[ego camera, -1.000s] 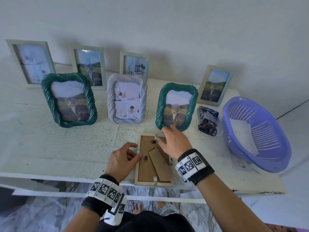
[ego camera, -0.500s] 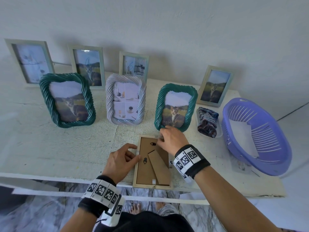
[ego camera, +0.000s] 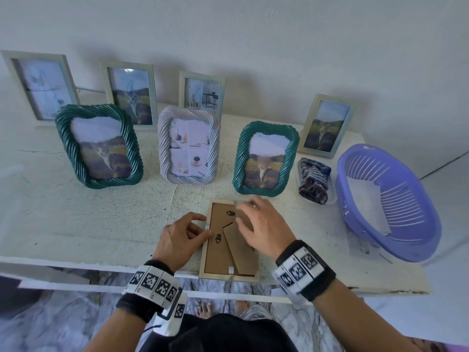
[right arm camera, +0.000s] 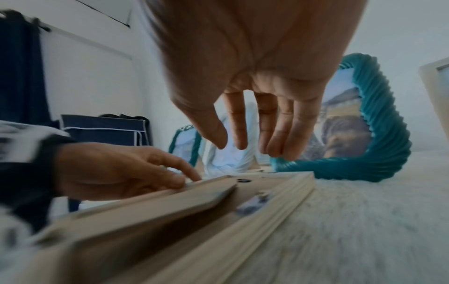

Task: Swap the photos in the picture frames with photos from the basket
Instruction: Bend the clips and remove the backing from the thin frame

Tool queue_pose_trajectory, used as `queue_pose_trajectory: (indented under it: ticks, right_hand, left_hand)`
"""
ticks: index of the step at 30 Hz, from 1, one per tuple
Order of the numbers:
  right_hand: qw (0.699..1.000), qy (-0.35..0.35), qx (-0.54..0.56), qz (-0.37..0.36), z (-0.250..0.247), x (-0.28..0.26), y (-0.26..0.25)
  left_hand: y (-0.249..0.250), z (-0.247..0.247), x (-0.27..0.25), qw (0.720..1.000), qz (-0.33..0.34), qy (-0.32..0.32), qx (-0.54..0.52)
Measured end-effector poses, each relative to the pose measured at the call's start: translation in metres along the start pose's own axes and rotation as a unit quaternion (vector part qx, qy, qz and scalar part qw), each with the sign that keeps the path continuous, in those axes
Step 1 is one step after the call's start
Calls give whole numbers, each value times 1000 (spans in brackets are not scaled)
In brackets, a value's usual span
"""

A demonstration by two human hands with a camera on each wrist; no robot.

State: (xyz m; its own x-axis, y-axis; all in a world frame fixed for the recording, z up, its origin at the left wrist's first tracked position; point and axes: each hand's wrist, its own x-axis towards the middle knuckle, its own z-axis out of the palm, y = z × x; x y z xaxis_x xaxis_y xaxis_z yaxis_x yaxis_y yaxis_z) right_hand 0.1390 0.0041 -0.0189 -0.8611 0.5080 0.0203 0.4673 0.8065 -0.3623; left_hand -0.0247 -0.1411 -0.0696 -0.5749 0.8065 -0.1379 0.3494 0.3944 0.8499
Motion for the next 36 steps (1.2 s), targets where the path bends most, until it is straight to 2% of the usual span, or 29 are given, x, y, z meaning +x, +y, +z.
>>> queue_pose_trajectory:
  ticks: [4,8,15,19,27,33,36]
  right_hand:
    - [993,-81,48,-64,6,-48,-19]
    - [993,-66,17,-94,22,-73,-13]
    - [994,-40,-38,-90,36,-78,-18]
    - [997,-21,-31,-61,43,-76,-23]
    - [997,-52,40,-34,42,-80,-26]
    - [997,-69,-7,-37,29,-73,-31]
    - [999,-37,-23,7,25,-59,-34]
  left_hand:
    - [0,-1,1,1000,5,-5,1]
    - [0,-1,1,1000,7,-5,2]
    - [-1,-2,2,1000,8,-10,2]
    - [-1,-2,2,1000,9,-10,1]
    - [-1,-3,1,1000,2,-14,-6]
    - [-3,-2,-1,1000,4,-12,-13]
    - [-4,-2,-2,1000,10,-8,-15]
